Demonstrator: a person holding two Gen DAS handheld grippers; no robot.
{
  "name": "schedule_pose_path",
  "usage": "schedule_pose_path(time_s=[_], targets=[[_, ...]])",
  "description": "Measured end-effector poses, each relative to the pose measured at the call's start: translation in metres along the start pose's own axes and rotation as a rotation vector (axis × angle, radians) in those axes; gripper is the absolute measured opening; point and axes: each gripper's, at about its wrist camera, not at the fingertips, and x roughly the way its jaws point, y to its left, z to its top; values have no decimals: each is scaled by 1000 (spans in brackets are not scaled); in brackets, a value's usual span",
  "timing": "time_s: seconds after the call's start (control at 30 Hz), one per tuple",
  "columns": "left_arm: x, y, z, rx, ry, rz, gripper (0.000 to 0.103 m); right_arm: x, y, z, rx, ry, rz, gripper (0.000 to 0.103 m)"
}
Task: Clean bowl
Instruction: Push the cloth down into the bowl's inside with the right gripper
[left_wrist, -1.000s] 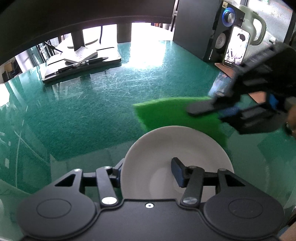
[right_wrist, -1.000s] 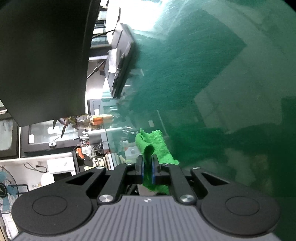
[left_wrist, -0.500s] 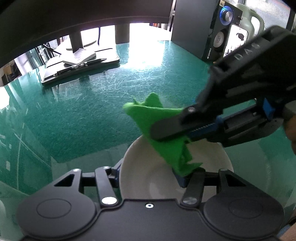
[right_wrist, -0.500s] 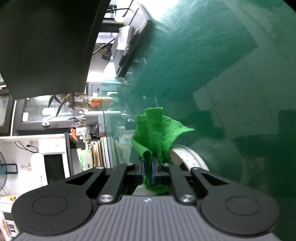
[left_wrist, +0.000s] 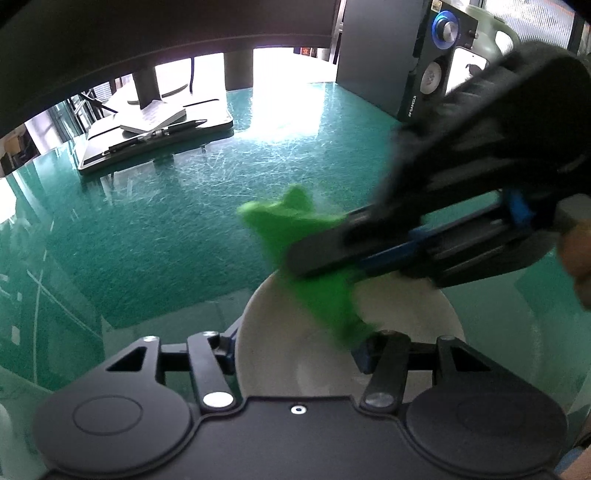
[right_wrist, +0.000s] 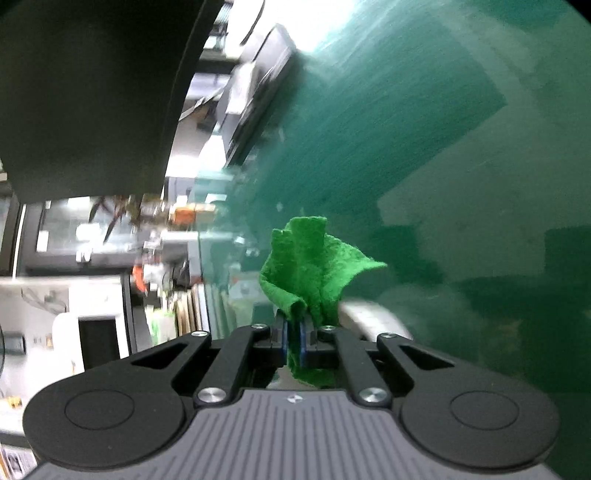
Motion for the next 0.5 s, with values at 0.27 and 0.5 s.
schedule_pose_path(time_s=[0.27,0.5], targets=[[1,-3,1,18,0,-3,58,-29,-11,2,33,-61,-34,5],[1,-6,1,35,2,-11,62,-25,-15,1,49,-63,-38,6]])
